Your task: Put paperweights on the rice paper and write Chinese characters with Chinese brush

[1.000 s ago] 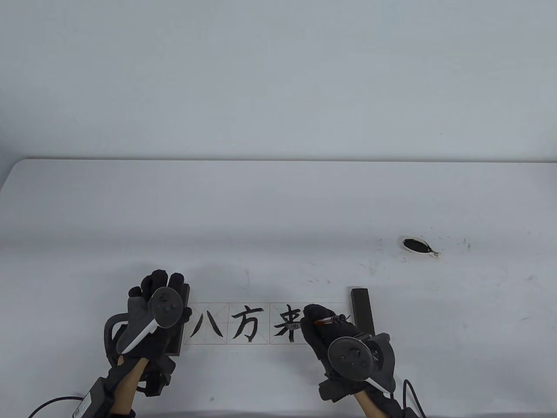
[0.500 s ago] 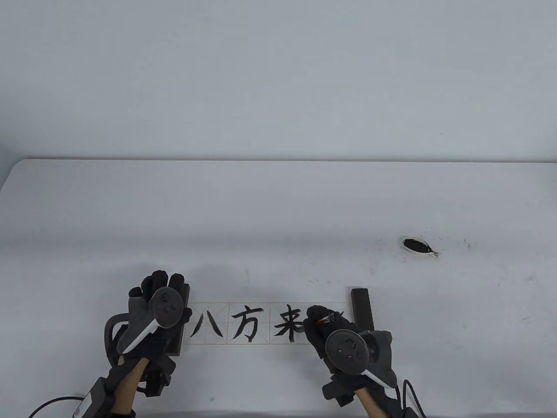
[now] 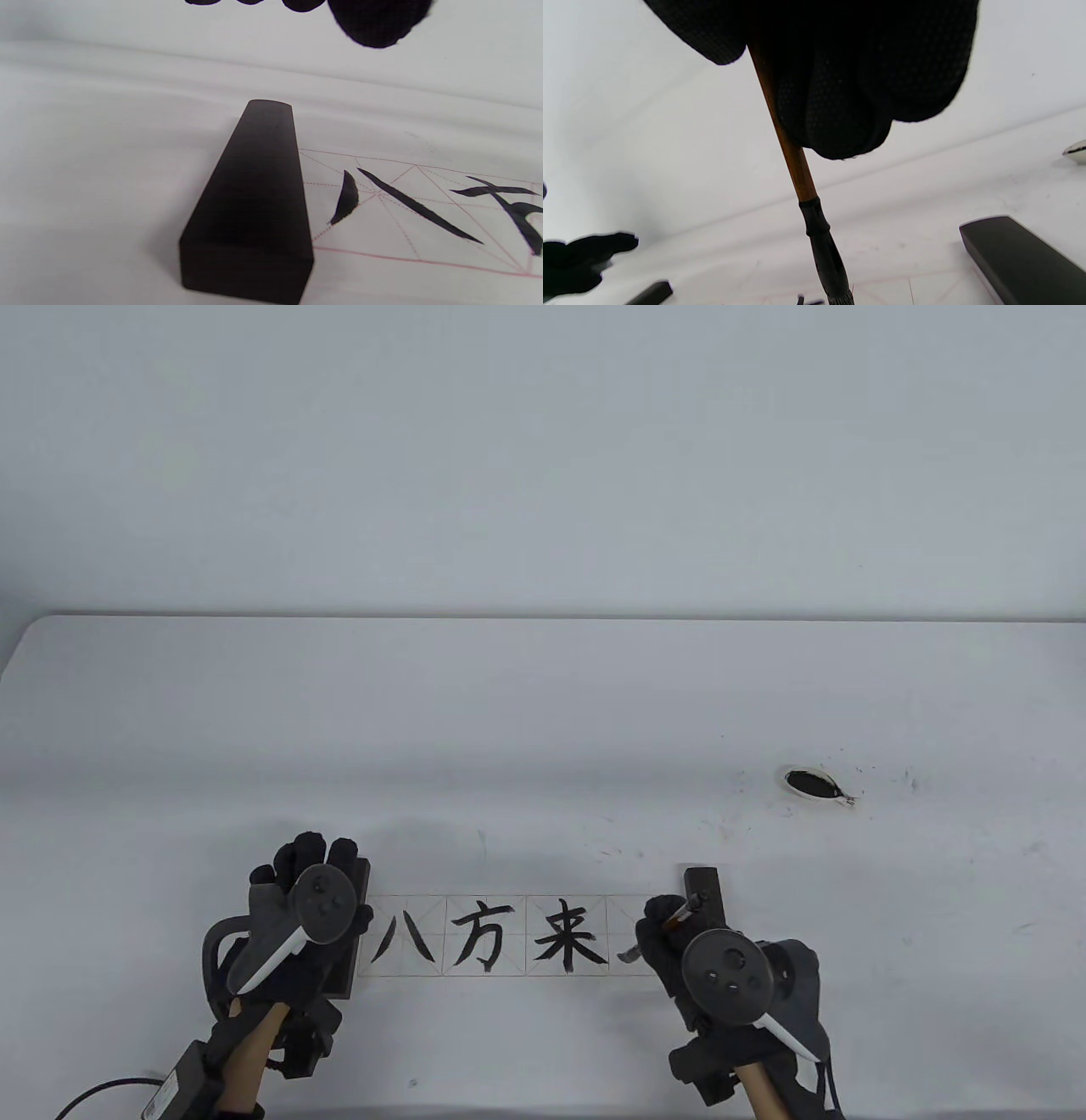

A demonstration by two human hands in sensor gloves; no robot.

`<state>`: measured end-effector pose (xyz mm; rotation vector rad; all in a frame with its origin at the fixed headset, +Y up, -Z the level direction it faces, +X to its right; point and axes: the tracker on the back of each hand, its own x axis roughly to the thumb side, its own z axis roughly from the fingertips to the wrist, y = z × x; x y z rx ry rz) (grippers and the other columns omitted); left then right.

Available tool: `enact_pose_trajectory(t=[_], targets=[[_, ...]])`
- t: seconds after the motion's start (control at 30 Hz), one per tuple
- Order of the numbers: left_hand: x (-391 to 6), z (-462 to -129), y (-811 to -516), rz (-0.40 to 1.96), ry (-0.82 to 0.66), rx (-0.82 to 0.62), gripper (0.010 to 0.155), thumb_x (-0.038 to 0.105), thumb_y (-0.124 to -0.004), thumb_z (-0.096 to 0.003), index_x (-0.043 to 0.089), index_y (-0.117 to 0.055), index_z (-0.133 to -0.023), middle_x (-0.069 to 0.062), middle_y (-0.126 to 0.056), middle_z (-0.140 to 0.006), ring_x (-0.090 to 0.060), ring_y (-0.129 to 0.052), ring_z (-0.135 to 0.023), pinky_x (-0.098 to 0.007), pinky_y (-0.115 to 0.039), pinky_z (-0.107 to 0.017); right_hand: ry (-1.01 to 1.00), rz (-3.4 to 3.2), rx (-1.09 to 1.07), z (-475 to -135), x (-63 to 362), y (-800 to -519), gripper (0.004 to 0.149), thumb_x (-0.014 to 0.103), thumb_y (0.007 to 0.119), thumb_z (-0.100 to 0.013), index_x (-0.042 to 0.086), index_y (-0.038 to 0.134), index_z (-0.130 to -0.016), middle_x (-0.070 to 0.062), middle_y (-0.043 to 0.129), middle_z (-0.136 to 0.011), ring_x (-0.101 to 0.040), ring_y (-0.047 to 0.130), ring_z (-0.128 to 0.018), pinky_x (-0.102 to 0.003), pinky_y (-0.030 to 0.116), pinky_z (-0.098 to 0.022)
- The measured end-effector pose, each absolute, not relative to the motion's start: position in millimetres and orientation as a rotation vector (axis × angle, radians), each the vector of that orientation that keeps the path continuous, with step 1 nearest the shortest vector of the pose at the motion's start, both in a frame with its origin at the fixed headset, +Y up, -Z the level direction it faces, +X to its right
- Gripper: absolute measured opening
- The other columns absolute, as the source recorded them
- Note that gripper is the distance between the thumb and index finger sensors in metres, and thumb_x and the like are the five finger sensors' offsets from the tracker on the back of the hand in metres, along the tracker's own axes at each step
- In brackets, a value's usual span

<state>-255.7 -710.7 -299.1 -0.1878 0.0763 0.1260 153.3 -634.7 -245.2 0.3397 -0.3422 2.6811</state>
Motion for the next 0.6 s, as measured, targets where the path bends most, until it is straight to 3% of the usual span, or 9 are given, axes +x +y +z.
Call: enact_pose_trajectory(t=[0.23,0.6], targets=[[-255.5,-299.5,-711.4,0.121,0.075,-0.191,0.081,0.052,-0.06,-0.0525,0.037,-0.018,-0.12,-0.007,-0.013,-0.128,-0.036,-0.022,-0.122,-0.051,-0.015,-0.086,-0.699,2.547,0.314,-251.6,181.1,-664.2,0.04,0.041,0.076,-0.05,0.01,0.086,-0.073,-0.009,0.101,-0.055,-0.018,0.104,-0.037,-0.03,0.089,-0.026],[-254.7,-299.9,-712.6,0.119,0.068,-0.199,0.081,0.053,-0.06,-0.0526,0.036,-0.018,-0.12,-0.007,-0.013,-0.128,-0.037,-0.023,-0.121,-0.051,-0.015,-0.086,-0.597,2.596,0.353,-255.3,168.2,-682.8,0.041,0.039,0.073,-0.053,0.011,0.085,-0.079,-0.011,0.1,-0.061,-0.021,0.104,-0.043,-0.033,0.089,-0.03]])
